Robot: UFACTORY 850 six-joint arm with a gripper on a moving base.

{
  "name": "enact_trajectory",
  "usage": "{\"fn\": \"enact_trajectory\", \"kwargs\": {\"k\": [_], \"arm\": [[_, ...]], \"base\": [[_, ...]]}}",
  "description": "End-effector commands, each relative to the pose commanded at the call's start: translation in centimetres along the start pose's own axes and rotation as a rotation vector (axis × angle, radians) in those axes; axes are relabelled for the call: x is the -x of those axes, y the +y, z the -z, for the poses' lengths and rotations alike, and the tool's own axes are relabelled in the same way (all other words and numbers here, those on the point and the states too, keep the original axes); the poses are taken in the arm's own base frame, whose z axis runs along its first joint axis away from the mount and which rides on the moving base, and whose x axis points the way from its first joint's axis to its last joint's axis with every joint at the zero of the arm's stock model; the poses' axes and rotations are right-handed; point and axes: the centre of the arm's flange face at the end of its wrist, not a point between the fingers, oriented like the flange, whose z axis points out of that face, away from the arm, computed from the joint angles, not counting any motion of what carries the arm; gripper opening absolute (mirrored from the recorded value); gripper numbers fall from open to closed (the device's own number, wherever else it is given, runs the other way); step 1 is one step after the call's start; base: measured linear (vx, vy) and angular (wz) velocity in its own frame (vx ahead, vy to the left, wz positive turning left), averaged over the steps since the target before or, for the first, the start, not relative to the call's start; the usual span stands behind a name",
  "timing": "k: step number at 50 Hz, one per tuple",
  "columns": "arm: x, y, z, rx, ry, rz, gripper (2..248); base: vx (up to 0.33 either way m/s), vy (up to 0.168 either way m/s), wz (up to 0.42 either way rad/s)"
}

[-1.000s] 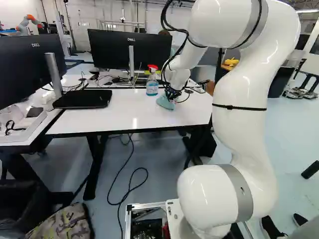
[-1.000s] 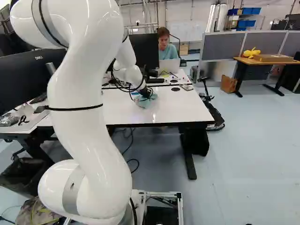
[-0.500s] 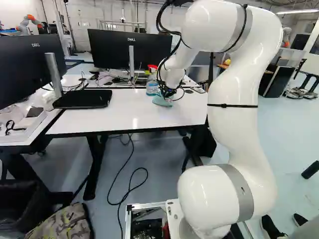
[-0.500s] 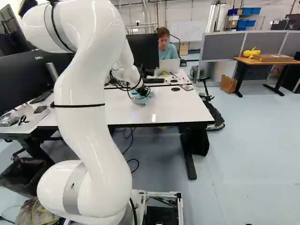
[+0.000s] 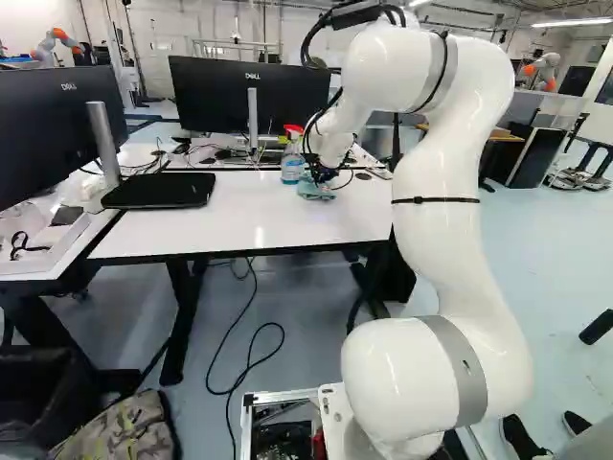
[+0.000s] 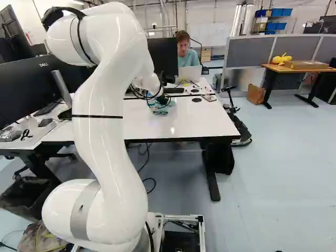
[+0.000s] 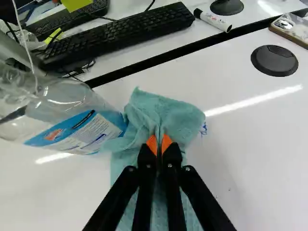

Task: Clean the table with the green towel

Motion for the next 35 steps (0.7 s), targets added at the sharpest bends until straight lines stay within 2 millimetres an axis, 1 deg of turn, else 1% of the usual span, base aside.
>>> {"fn": "enact_trajectory", "kwargs": {"k": [6, 13, 35], "arm": [[-0.6, 0.7, -0.5, 0.007, 0.007, -0.009, 31], [-0.9, 1.8, -0.6, 0.019, 0.011, -0.021, 31], [-1.4, 5.7, 0.0, 0.059, 0.015, -0.063, 31]], "base": [[0.000, 0.000, 0.000], [0.000, 0.000, 0.000], [0.000, 0.000, 0.000]]}}
